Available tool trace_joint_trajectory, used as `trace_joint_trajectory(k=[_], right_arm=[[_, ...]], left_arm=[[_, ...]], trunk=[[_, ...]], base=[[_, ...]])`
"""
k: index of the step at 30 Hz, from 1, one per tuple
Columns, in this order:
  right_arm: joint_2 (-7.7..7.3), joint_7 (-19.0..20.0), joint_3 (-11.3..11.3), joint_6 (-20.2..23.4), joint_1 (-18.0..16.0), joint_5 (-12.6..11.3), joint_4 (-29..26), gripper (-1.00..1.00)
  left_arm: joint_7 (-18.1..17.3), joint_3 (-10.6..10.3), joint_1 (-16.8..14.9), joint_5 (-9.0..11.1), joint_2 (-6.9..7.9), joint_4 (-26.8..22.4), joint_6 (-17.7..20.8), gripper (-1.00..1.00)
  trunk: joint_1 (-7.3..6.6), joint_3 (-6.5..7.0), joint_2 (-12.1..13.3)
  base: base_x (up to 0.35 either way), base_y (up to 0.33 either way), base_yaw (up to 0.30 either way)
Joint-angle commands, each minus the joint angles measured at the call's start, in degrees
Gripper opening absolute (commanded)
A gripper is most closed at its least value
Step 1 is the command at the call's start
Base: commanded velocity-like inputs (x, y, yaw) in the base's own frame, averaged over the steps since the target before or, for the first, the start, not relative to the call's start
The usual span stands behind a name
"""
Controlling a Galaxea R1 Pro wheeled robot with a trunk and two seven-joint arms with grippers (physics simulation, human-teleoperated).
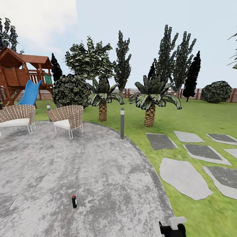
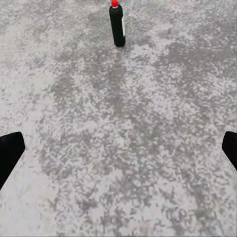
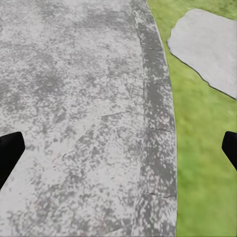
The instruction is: In the garden, pick up the pesticide atomizer on the floor and spray pesticide onto both trees until each tree trunk is fully covered.
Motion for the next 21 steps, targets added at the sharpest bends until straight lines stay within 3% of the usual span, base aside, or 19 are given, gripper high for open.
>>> trace_joint_trajectory(k=[1,9,21], right_arm=[[0.0,0.0,0.0,0.0,0.0,0.0,0.0,1.0],[-0.01,0.0,0.0,0.0,0.0,0.1,0.0,1.0],[-0.09,0.1,0.0,0.0,0.0,0.1,0.0,1.0]], left_arm=[[0.0,0.0,0.0,0.0,0.0,0.0,0.0,1.0],[0.0,0.0,0.0,0.1,0.0,0.0,-0.1,1.0],[0.0,0.0,0.0,0.1,0.0,0.0,0.0,1.0]], trunk=[[0.0,0.0,0.0],[0.0,0.0,0.0],[0.0,0.0,0.0]], base=[[0.265,0.0,0.0],[0.285,0.0,0.0],[0.034,0.008,0.0]])
